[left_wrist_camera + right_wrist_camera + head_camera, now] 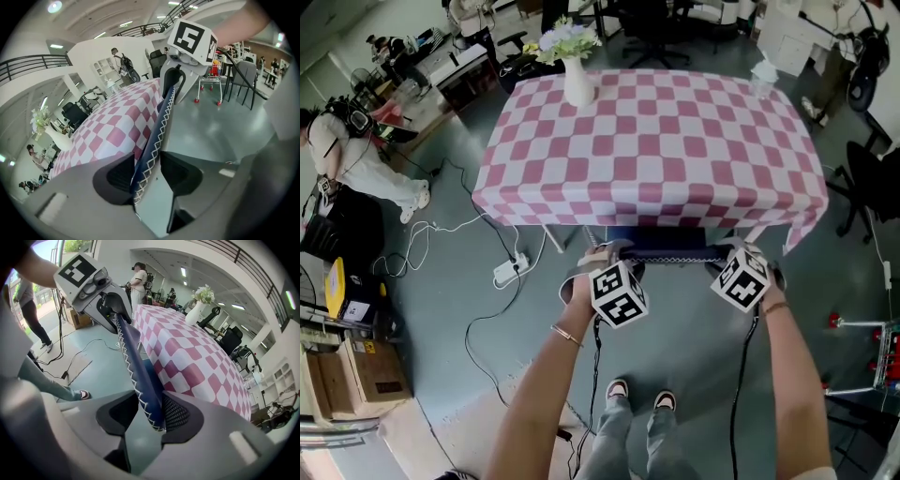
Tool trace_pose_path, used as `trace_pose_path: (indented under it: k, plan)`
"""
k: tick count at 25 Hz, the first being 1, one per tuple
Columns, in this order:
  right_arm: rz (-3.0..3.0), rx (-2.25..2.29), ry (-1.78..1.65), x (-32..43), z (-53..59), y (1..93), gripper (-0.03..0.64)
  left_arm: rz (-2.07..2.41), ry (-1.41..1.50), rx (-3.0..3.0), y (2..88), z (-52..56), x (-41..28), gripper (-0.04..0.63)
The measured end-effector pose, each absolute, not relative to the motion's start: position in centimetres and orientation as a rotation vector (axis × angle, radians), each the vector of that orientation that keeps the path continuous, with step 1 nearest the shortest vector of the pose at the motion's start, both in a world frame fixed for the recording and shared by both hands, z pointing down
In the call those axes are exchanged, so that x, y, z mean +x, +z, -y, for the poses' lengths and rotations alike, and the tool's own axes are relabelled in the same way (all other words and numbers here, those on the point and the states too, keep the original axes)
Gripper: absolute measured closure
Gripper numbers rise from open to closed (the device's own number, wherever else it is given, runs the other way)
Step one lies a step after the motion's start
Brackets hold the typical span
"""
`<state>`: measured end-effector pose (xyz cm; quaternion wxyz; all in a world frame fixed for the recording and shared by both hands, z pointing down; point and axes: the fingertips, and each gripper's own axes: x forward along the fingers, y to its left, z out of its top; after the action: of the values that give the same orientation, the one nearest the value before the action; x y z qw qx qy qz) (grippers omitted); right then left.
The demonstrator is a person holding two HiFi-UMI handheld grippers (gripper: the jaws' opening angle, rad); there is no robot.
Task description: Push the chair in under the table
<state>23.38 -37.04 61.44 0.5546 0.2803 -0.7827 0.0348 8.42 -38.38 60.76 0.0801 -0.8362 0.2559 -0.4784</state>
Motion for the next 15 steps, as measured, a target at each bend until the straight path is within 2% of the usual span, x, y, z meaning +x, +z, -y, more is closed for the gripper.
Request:
trace_pose_path:
  k: [15]
  plan:
    - [2.069,0.914,0.207,24.3,34.7,54.0,0.474,-0.907,-1.211,-2.684,55.1,35.0,7.3,0.416]
